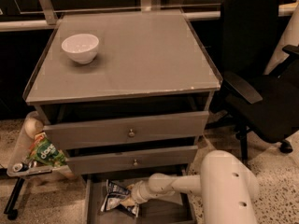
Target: Pick blue chip bag from bottom drawer and place on counter
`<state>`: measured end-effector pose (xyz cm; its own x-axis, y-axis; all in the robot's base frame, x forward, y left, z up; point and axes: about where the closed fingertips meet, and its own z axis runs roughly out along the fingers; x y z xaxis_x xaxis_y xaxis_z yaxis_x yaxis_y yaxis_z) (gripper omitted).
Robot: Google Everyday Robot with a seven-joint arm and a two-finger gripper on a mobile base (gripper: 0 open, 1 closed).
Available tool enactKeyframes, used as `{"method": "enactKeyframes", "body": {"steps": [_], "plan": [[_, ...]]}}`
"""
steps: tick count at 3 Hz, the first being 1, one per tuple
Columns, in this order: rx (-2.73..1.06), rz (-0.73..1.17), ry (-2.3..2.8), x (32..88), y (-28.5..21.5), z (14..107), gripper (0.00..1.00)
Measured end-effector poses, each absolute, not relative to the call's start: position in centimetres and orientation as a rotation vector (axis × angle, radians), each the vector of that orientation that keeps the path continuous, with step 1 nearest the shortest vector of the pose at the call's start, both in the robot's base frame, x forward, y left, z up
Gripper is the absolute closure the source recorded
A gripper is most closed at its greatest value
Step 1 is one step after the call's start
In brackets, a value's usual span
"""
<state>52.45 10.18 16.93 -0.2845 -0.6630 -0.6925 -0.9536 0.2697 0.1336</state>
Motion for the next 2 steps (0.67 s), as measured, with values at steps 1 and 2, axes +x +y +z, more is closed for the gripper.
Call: {"method": "enactKeyframes", "body": {"steps": [1,2], "plan": [[-1.384,0.726,2.055,52.2,8.6,21.6,1.0],[-1.287,0.684,2.117,50.8,6.5,26.2,1.0]]}}
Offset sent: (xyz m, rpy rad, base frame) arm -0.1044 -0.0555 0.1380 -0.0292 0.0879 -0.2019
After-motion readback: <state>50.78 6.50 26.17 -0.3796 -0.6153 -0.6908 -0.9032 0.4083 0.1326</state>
